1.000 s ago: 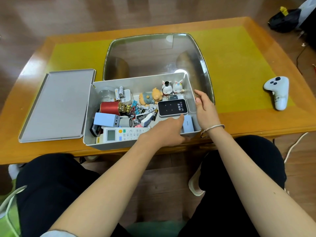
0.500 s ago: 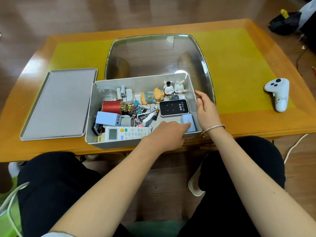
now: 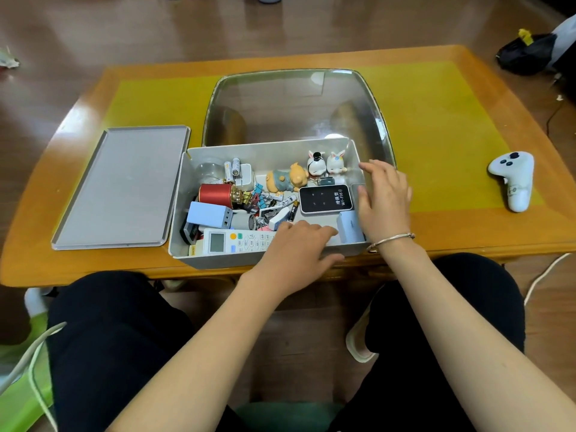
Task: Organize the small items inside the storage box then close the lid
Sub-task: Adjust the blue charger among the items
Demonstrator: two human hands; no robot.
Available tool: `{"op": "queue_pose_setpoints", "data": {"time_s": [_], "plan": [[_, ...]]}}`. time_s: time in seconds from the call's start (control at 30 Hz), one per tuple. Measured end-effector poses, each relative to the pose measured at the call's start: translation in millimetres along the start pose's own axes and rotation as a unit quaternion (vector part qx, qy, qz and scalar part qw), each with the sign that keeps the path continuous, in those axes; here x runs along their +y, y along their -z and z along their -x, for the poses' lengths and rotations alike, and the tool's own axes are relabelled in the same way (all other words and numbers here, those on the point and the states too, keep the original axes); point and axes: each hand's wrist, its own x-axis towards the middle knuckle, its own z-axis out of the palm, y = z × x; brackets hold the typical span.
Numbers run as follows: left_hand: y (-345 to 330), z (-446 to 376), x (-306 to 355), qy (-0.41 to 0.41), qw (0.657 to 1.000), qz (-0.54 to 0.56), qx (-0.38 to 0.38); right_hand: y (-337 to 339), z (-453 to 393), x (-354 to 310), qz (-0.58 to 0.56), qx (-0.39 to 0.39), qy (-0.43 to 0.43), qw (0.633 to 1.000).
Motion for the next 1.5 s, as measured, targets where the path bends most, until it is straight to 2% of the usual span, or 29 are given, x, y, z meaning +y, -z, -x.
{"op": "queue_pose_setpoints", "data": {"time_s": [0.1, 0.2, 0.3, 0.37, 0.47, 0.63, 0.73, 0.97, 1.07, 1.33, 1.5], "plan": [[11.1, 19.5, -13.3, 0.036, 0.996, 0.06, 0.059, -1.9, 5.4, -19.7, -0.013, -0.006, 0.065, 0.998], [22.9, 33.9, -27.7, 0.07, 0.983, 0.072, 0.156, -12.4, 10.4, -43.2, -0.052, -0.071, 0.126, 0.988], [35.5, 42.4, -52.8, 0.142, 0.96, 0.045, 0.238, -26.3, 18.0, -64.1, -0.047, -0.143, 0.14, 0.979], [42.0, 46.1, -71.7, 0.192, 0.953, 0.021, 0.234, -35.5, 22.4, -71.0, -0.012, -0.215, 0.139, 0.967], [45.1, 51.9, -93.0, 0.225, 0.954, -0.018, 0.196, -41.6, 23.8, -73.7, -0.011, -0.31, 0.135, 0.941], [44.2, 51.7, -114.8, 0.226, 0.962, -0.039, 0.151, -43.5, 21.3, -72.8, -0.002, -0.383, 0.156, 0.91], [42.7, 49.2, -123.2, 0.227, 0.966, -0.057, 0.114, -43.8, 22.3, -71.6, 0.001, -0.387, 0.158, 0.909], [45.4, 53.4, -136.7, 0.229, 0.966, -0.071, 0.095, -44.5, 21.7, -70.8, 0.004, -0.393, 0.156, 0.906], [41.4, 56.9, -134.0, 0.222, 0.963, -0.068, 0.14, -43.2, 22.2, -71.3, -0.011, -0.385, 0.159, 0.909], [54.1, 52.1, -93.0, 0.2, 0.925, 0.07, 0.316, -41.2, 25.7, -70.0, -0.08, -0.325, 0.136, 0.933], [47.1, 33.1, -69.1, 0.186, 0.936, 0.14, 0.265, -34.2, 27.5, -61.7, -0.194, -0.239, 0.108, 0.945]]}}
